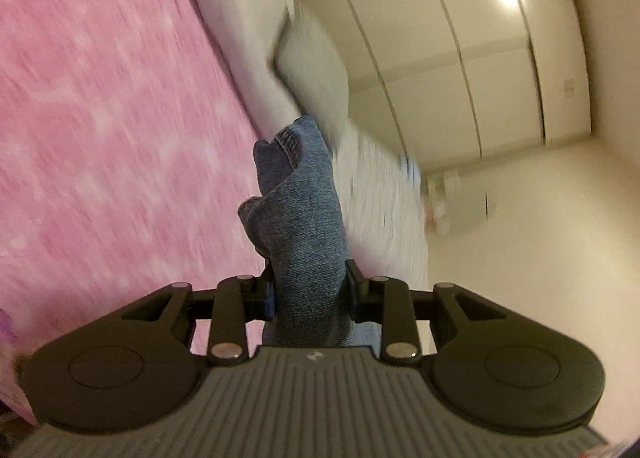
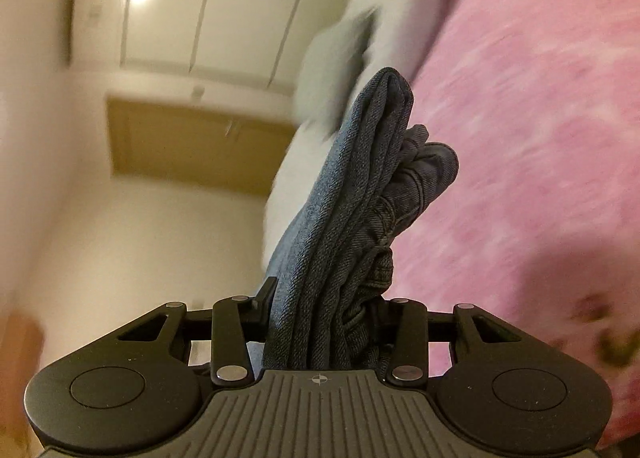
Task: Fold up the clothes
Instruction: 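Carry the held folded jeans with both tools to the clothes stack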
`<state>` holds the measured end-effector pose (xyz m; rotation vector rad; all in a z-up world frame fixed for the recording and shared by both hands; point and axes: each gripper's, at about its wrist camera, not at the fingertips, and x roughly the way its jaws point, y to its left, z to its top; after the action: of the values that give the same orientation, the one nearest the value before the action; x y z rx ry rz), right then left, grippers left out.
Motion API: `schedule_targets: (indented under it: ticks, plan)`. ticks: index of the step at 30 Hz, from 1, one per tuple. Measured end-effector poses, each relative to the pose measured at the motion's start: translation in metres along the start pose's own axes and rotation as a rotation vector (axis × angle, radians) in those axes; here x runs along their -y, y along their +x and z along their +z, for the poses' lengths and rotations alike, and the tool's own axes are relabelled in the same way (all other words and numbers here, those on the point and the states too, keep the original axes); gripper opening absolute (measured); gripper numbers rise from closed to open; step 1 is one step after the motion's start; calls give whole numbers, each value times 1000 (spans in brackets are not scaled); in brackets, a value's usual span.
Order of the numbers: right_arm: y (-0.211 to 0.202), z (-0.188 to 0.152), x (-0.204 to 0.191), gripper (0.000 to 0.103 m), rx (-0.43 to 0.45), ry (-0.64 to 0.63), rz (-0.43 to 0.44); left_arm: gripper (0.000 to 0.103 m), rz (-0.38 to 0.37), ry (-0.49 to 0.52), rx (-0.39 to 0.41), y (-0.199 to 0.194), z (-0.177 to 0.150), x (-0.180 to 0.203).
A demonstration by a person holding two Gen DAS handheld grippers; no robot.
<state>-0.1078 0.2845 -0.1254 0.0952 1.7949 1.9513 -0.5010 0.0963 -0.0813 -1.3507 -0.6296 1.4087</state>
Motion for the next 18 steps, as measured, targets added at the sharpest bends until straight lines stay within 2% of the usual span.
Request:
schedule_targets:
  ticks: [5, 8, 13, 18]
  plan:
    - [97, -33, -60, 42, -178, -98, 64, 26, 9, -65, 191, -86, 70, -37]
    - [168, -58, -90, 42, -257, -147, 98, 26, 5, -85, 269, -130, 127, -69]
    - [288, -136, -129, 42, -308, -179, 143, 26, -12, -84, 337, -187, 248, -135]
    - [433, -187, -174, 42, -372, -197, 134, 26, 26, -116, 383, -234, 368, -194]
